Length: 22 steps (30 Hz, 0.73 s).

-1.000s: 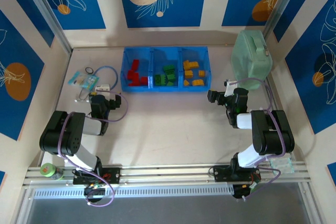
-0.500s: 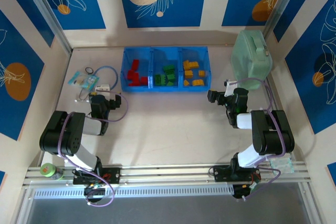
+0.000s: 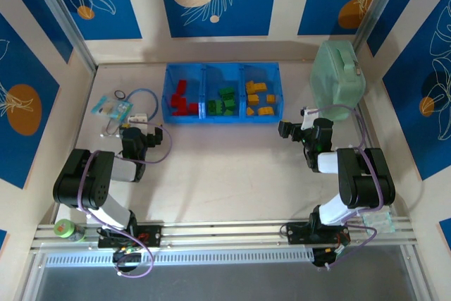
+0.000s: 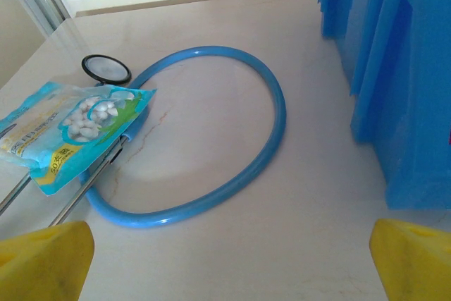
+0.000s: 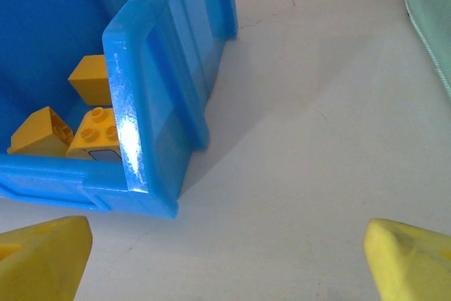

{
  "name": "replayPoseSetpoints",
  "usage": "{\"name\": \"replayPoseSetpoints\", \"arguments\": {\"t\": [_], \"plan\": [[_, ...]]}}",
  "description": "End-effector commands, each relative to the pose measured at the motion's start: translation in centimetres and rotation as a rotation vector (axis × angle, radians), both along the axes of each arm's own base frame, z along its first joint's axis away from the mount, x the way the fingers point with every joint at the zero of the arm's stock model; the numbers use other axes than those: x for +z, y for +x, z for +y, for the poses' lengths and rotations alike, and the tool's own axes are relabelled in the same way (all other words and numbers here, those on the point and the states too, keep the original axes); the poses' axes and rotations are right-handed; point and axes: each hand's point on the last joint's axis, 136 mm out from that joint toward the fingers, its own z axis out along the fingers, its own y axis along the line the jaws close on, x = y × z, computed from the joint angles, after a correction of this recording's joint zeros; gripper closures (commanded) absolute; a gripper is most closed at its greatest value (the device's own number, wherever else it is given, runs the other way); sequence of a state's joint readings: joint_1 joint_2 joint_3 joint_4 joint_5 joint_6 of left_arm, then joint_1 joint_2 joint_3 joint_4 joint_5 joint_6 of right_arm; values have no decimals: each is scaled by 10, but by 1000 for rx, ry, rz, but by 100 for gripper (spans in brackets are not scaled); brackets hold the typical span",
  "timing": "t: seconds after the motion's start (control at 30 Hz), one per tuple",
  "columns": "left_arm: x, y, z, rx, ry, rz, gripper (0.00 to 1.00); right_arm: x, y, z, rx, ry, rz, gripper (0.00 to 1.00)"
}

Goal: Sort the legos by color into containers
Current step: Reset both arms

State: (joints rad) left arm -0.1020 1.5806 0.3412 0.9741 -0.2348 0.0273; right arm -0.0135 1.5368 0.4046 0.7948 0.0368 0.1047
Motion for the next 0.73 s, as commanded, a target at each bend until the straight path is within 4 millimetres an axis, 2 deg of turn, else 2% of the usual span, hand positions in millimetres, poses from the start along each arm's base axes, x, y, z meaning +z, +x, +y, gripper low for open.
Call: {"name": "replayPoseSetpoints", "arguments": {"t": [0.0,0.7], "plan": [[12,6,-2,-17,-8,-31,0,12,5,3,17,-8,-35,1],[11,6,-6,-40,-8,-28,0,13,5,2,18,-1,-35,1]]}}
